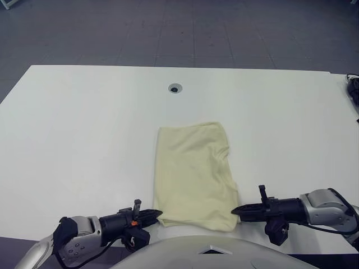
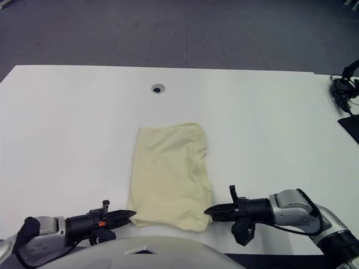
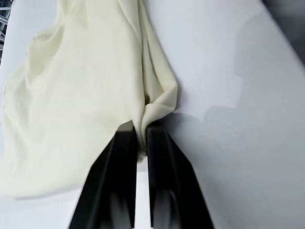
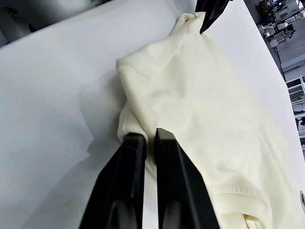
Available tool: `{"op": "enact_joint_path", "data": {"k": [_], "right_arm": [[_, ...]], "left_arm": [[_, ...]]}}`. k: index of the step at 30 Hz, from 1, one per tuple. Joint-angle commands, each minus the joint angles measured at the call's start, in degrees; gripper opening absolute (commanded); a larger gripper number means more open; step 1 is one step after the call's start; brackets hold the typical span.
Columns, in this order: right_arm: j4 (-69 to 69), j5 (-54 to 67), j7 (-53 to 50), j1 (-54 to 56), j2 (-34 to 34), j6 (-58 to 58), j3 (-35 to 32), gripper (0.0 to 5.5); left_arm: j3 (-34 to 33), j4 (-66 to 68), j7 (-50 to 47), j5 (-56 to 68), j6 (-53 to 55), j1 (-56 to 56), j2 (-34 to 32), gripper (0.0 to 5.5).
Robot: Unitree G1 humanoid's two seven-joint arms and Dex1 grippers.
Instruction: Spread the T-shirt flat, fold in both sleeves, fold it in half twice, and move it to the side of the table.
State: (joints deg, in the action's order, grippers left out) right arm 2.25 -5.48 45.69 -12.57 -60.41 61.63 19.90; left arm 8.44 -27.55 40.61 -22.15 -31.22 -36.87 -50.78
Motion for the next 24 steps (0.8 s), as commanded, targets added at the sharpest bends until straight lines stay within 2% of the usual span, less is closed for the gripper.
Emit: {"op": "enact_joint_path", "data": {"k": [1, 6, 9, 12, 15, 19, 22, 24], "right_arm": [[-5.63, 11.86, 5.57, -2.80, -4.57, -11.57, 3.09, 0.00], [-16.69, 36.39, 17.63, -8.47, -14.25, -33.85, 2.89, 0.00], [-22.49, 49.88, 24.36, -11.33, -19.65, -44.35, -1.00, 0.00], [-26.64, 59.34, 29.50, -13.58, -21.90, -50.94, -6.51, 0.00], [-28.70, 64.35, 31.40, -14.08, -20.23, -55.61, -11.71, 0.00], [-28.85, 62.14, 30.15, -8.85, -14.87, -60.50, -14.12, 0.00], [-26.68, 57.76, 27.98, -1.28, -9.20, -63.78, -13.47, 0.00], [-24.04, 54.28, 27.34, 2.77, -5.93, -65.08, -12.72, 0.00]], "left_arm": [[0.08, -1.49, 5.81, 7.97, 5.75, -4.68, -4.11, 0.12], [-4.63, -6.13, 13.81, 24.05, 12.76, -11.84, -10.87, 0.11], [-10.49, -9.02, 18.29, 34.38, 14.11, -14.95, -13.17, 0.11], [-16.38, -11.54, 21.99, 41.70, 14.80, -17.17, -13.39, 0.11], [-20.83, -13.78, 24.63, 46.72, 16.18, -16.93, -13.24, 0.11], [-24.13, -15.17, 26.65, 51.29, 19.41, -11.99, -13.65, 0.11], [-23.08, -12.48, 27.67, 51.83, 22.33, -4.14, -14.51, 0.10], [-19.62, -9.60, 28.28, 52.11, 24.73, 4.09, -14.65, 0.10]]}}
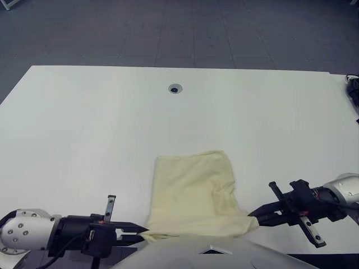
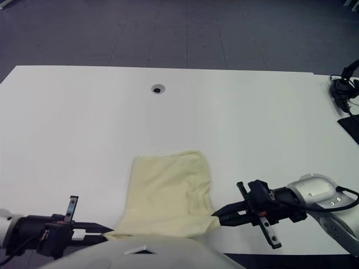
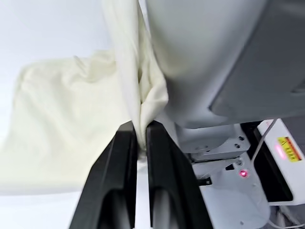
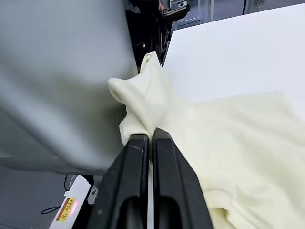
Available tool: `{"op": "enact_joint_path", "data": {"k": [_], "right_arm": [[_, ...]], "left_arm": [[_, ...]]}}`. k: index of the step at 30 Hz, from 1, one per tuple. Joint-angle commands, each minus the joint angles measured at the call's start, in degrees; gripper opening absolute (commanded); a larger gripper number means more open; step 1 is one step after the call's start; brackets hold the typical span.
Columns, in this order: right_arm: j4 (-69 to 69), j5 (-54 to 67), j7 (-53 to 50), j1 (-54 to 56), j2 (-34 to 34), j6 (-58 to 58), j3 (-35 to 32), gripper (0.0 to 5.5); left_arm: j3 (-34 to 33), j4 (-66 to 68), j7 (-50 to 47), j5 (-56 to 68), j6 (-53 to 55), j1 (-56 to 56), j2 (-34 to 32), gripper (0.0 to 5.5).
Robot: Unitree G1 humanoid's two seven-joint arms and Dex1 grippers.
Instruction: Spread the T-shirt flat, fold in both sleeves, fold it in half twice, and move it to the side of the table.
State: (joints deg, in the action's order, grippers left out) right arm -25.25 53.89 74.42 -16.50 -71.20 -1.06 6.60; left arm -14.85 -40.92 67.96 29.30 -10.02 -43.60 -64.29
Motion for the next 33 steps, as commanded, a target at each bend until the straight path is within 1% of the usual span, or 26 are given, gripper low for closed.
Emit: {"op": "enact_joint_path", "data": {"k": [1, 4, 8, 14, 21, 28, 29, 30, 33], "right_arm": [[4.94, -6.74, -1.61, 8.29, 6.45, -2.85, 0.72, 0.00], [10.43, -10.94, -1.61, 12.79, 11.00, -3.12, 0.91, 0.00], [17.12, -16.26, -1.73, 17.25, 16.04, -2.97, 0.68, 0.00], [24.25, -21.95, -0.33, 20.25, 19.90, -1.70, 0.08, 0.00], [30.23, -26.29, -1.39, 24.23, 24.93, -1.27, -0.17, 0.00], [33.39, -27.87, -3.55, 26.58, 28.36, -1.56, -2.18, 0.00], [33.64, -28.27, -3.63, 26.56, 28.51, -1.68, -2.28, 0.28], [33.88, -28.61, -3.76, 26.45, 28.59, -1.75, -2.46, 0.32], [34.83, -29.40, -4.62, 26.61, 29.12, -1.49, -3.36, 0.81]], "left_arm": [[5.75, 5.19, 1.41, 0.62, 4.81, 14.94, -0.83, 0.10], [11.56, 9.58, 1.89, -1.35, 7.64, 25.93, 1.53, 0.10], [17.68, 16.12, 0.68, -3.92, 10.77, 39.03, 6.85, 0.10], [23.09, 25.67, -1.53, -9.31, 11.90, 49.63, 14.51, 0.10], [26.15, 34.77, -2.68, -14.52, 9.39, 53.36, 20.07, 0.10], [26.44, 39.68, -7.70, -19.40, 8.93, 53.97, 23.82, 0.10], [26.60, 40.44, -8.56, -20.28, 9.11, 54.11, 24.25, 0.10], [26.81, 41.10, -9.46, -21.07, 9.72, 54.27, 24.69, 0.39], [26.57, 42.28, -12.96, -22.49, 12.46, 54.94, 26.70, 0.86]]}}
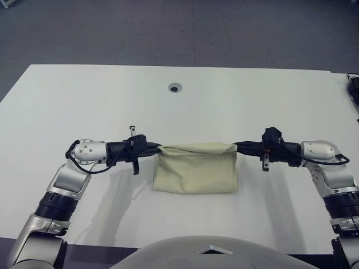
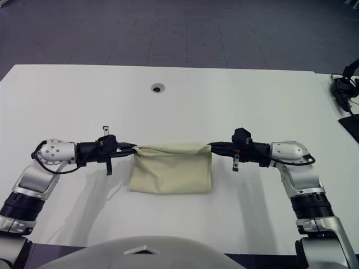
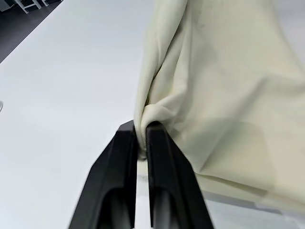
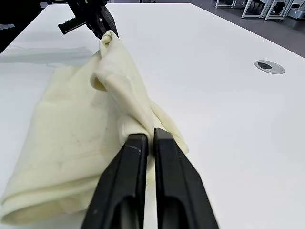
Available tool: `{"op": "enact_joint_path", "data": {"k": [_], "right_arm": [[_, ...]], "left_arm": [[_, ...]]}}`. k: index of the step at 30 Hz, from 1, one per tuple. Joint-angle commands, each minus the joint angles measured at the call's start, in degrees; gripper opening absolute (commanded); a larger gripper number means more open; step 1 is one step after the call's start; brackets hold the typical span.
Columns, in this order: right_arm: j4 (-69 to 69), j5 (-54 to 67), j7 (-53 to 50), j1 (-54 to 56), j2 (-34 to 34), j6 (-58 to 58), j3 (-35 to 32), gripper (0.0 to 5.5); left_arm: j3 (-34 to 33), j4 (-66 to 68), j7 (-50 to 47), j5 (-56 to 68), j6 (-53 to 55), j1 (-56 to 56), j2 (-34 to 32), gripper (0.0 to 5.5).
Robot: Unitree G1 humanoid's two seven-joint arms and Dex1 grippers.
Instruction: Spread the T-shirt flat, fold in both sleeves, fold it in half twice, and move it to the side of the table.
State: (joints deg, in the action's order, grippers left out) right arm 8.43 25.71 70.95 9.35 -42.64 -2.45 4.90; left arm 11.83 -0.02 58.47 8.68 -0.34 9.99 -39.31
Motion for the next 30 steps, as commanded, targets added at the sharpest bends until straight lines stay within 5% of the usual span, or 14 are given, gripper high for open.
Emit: {"op": "enact_joint_path", "data": {"k": [1, 13, 17, 22, 27, 30], "right_arm": [[1.74, -1.74, -1.93, 1.15, 0.90, 0.21, -1.99, 0.96], [-1.49, -5.98, -8.18, 4.00, 5.37, 5.61, -3.05, 2.78], [-6.42, -11.97, -8.29, 4.88, 7.90, 10.19, 3.23, 3.48], [4.09, -34.38, -14.82, 14.37, 12.68, 25.92, 16.10, 4.26], [17.77, -45.43, -22.70, 24.53, 17.11, 34.38, 21.15, 5.11], [22.44, -49.46, -24.87, 26.94, 17.44, 37.88, 23.51, 5.38]], "left_arm": [[-0.36, 1.68, -4.71, -2.23, 3.36, 1.66, 2.46, 1.02], [-4.72, 11.99, -20.30, -4.82, 7.67, 3.81, 10.61, 2.92], [-11.00, 8.42, -28.34, -3.69, 7.27, 2.98, 12.30, 3.65], [-20.31, -0.48, -40.32, -1.73, 3.37, 1.09, 17.29, 4.46], [-19.05, -7.30, -44.16, -3.61, 1.42, -5.57, 20.92, 5.35], [-17.33, -10.10, -45.74, -3.60, 1.18, -8.09, 23.84, 5.40]]}}
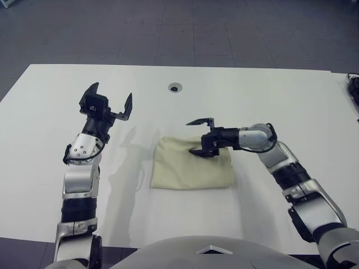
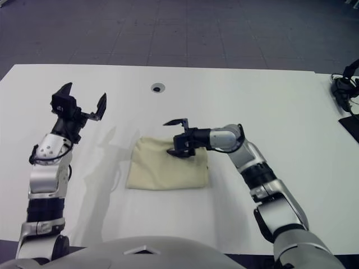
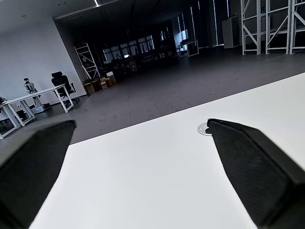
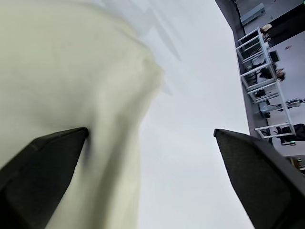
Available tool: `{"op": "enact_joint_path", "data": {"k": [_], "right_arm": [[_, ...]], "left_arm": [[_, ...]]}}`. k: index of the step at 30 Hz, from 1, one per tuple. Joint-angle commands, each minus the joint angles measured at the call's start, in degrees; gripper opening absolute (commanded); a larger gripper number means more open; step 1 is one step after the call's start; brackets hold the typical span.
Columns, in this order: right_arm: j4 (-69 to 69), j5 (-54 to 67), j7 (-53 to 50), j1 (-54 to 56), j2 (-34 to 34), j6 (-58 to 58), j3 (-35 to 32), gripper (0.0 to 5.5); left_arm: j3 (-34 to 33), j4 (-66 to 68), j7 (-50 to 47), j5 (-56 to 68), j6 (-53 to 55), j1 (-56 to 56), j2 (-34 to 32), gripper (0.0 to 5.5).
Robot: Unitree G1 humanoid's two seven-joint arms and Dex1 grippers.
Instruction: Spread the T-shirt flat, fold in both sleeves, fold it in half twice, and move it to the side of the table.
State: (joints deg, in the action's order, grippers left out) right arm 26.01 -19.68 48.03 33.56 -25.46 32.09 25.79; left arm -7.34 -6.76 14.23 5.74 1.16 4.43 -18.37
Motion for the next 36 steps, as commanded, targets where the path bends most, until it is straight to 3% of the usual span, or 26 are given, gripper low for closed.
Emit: {"op": "enact_joint_path", "data": {"k": [1, 7, 14, 23, 28, 36], "right_arm": [[5.70, -4.70, -1.99, 2.81, 0.05, 3.89, 3.20, 5.38], [11.46, -8.75, -2.81, 1.36, -7.26, 5.14, 4.62, 5.38], [12.99, -3.78, -5.15, -6.93, -18.21, 3.79, -0.93, 5.38], [-4.36, 8.94, -19.05, -41.10, -26.87, -22.71, -26.21, 5.38], [-13.66, 22.40, -24.93, -48.70, -18.53, -41.74, -41.07, 5.38], [-27.61, 26.42, -32.78, -53.69, -10.17, -55.40, -45.93, 5.38]], "left_arm": [[2.50, -3.85, -1.88, -0.94, -0.33, -2.93, 3.55, 5.40], [4.38, -5.99, -3.41, -3.28, -0.41, -4.19, 4.89, 5.40], [3.27, -9.81, -4.66, -3.53, 0.19, -6.86, 4.66, 5.40], [5.94, -16.67, -4.88, -6.31, 1.08, -12.74, 4.85, 5.40], [6.26, -21.58, -6.05, -5.54, 1.78, -17.80, 6.38, 5.40], [7.81, -22.76, -6.68, -7.34, 2.31, -20.07, 6.90, 5.40]]}}
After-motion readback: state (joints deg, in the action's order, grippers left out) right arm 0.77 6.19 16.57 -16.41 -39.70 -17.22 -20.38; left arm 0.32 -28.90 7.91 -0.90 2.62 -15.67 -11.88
